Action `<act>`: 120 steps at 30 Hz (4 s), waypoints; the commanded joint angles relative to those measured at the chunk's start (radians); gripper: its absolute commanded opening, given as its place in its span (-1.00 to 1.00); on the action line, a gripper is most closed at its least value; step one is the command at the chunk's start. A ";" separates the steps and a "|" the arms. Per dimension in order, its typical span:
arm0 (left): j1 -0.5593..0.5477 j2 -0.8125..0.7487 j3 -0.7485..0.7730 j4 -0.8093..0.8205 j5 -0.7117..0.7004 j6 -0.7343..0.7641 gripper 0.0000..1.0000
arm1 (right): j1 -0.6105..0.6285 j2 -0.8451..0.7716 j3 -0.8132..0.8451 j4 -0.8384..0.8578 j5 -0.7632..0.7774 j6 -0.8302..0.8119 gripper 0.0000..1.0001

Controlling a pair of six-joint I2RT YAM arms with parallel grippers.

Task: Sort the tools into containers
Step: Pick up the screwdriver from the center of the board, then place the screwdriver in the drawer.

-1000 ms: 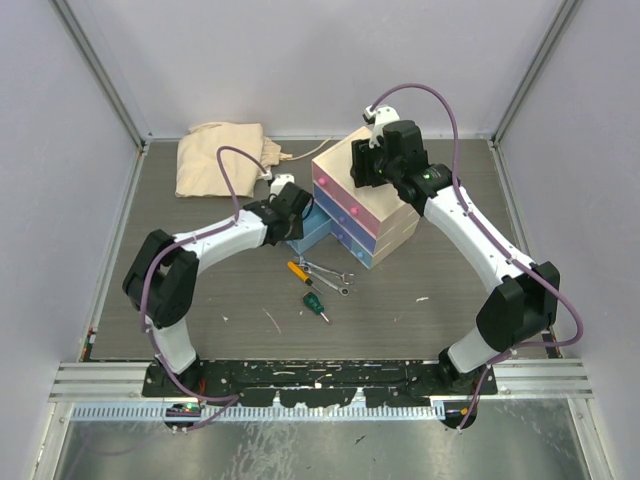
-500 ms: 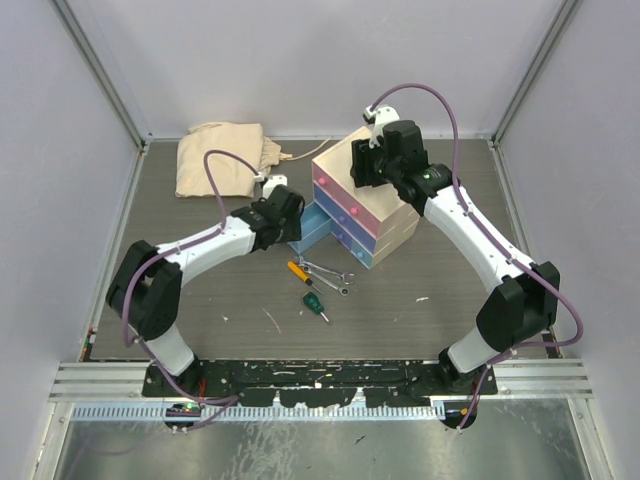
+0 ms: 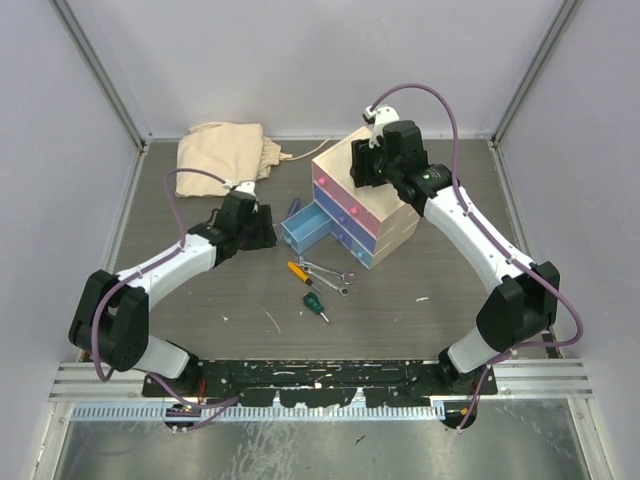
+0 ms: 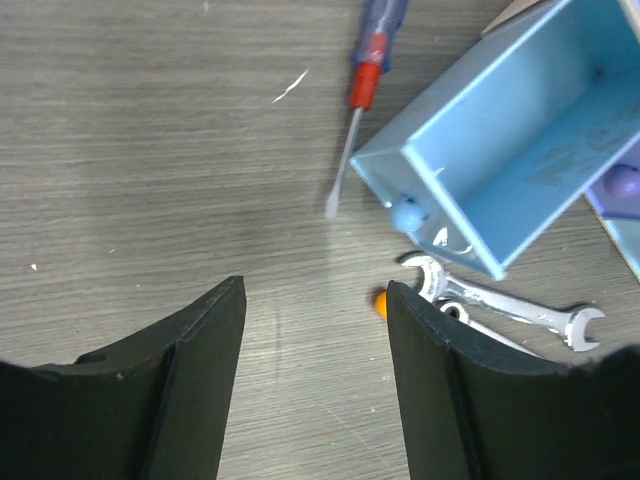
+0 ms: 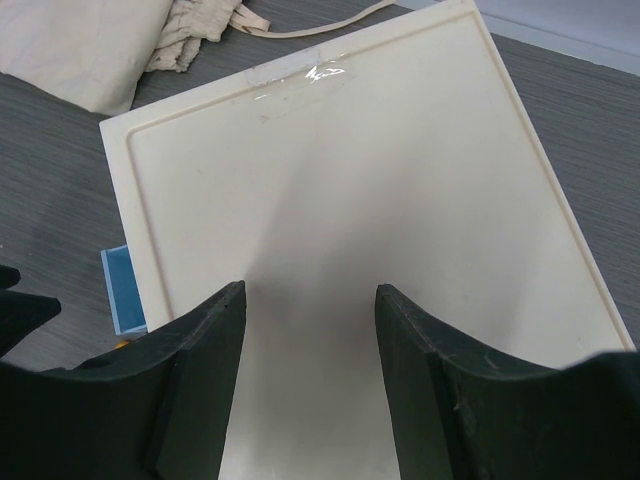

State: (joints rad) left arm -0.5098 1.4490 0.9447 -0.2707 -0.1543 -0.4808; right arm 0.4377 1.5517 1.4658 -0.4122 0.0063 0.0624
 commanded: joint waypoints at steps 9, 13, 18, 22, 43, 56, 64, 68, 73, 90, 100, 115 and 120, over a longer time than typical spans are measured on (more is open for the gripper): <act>0.159 0.118 -0.057 0.312 0.401 0.076 0.06 | 0.009 0.012 -0.030 -0.081 -0.025 0.015 0.19; 0.192 0.200 -0.026 0.332 0.447 0.088 -0.03 | 0.009 0.010 -0.031 -0.082 -0.022 0.011 0.19; 0.219 0.268 -0.010 0.364 0.489 0.090 -0.10 | 0.009 0.010 -0.028 -0.084 -0.019 0.008 0.19; 0.228 0.311 0.005 0.399 0.555 0.091 -0.13 | 0.010 0.014 -0.025 -0.084 -0.020 0.008 0.19; 0.230 0.407 0.040 0.369 0.578 0.132 -0.41 | 0.008 0.028 -0.014 -0.088 -0.015 0.005 0.19; 0.231 0.431 0.039 0.344 0.610 0.143 -0.49 | 0.010 0.032 -0.015 -0.088 -0.020 0.007 0.21; 0.230 0.447 0.077 0.270 0.554 0.131 -0.69 | 0.009 0.027 -0.013 -0.089 -0.017 0.008 0.24; 0.230 0.427 0.067 0.263 0.527 0.128 -0.76 | 0.008 0.024 -0.015 -0.089 -0.016 0.008 0.25; 0.232 0.388 0.058 0.233 0.470 0.116 -0.95 | 0.009 0.021 -0.014 -0.090 -0.017 0.008 0.25; 0.236 0.127 0.009 0.113 0.409 0.141 -1.00 | 0.009 -0.050 -0.063 -0.056 0.002 0.023 0.25; 0.233 -0.049 -0.007 0.024 0.427 0.176 -1.00 | 0.009 -0.085 -0.098 -0.039 0.014 0.033 0.25; 0.106 -0.043 0.242 -0.411 0.410 0.408 -1.00 | 0.009 -0.101 -0.128 -0.031 0.007 0.050 0.26; 0.093 0.053 0.357 -0.485 0.400 0.443 -1.00 | 0.009 -0.101 -0.133 -0.032 0.008 0.050 0.26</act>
State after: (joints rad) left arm -0.4107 1.4471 1.2018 -0.6689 0.2543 -0.0998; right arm 0.4416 1.4624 1.3621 -0.3698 0.0105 0.0868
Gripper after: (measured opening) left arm 0.014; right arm 0.627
